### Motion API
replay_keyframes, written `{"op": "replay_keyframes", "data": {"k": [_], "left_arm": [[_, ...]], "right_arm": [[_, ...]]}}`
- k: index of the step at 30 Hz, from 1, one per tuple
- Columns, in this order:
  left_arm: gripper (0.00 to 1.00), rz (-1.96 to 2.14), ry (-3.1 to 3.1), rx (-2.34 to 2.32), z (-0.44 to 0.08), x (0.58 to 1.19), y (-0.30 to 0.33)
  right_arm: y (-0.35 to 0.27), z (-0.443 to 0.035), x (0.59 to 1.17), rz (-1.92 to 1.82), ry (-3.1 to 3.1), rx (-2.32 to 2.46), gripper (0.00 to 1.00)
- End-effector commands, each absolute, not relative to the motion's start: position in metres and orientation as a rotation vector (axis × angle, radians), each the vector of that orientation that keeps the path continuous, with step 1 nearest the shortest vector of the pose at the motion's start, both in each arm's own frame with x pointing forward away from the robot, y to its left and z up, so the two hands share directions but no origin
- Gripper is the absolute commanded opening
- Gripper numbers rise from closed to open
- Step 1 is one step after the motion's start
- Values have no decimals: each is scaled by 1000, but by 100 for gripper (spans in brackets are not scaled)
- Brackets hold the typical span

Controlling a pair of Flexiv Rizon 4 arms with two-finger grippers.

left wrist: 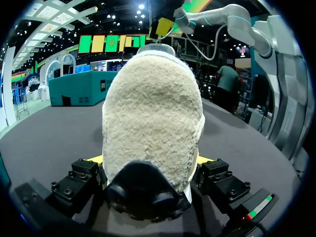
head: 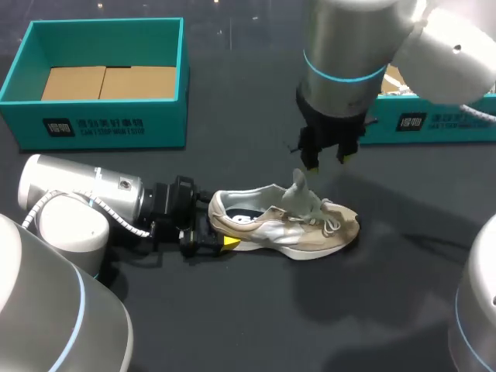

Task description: Take the shoe out of the shoebox, open the shoe tongue, remove and reinsert the insole, then place the shoe into the shoebox

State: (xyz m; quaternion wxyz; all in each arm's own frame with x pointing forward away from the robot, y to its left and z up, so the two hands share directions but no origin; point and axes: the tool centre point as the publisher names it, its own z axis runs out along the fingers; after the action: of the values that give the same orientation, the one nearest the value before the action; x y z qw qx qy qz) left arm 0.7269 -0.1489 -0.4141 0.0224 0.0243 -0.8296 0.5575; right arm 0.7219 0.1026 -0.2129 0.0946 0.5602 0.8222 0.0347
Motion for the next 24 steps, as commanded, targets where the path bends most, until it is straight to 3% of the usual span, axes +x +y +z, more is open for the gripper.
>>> {"op": "replay_keyframes", "data": {"k": [1, 3, 5, 11, 24], "left_arm": [[0, 1725, -2571, 76, -417, 725, -147], [0, 1725, -2571, 76, -417, 725, -147], [0, 1725, -2571, 76, -417, 725, -147], [0, 1725, -2571, 76, -417, 725, -147], [0, 1725, -2571, 76, -417, 725, -147]], "right_arm": [[140, -191, 734, -13, 2682, 1192, 47], [148, -191, 739, -4, 2758, 1091, 39], [157, -191, 743, 29, 2862, 938, 0], [178, -200, 733, 102, 3096, 267, 0], [193, -216, 737, 64, 3150, 170, 0]]}}
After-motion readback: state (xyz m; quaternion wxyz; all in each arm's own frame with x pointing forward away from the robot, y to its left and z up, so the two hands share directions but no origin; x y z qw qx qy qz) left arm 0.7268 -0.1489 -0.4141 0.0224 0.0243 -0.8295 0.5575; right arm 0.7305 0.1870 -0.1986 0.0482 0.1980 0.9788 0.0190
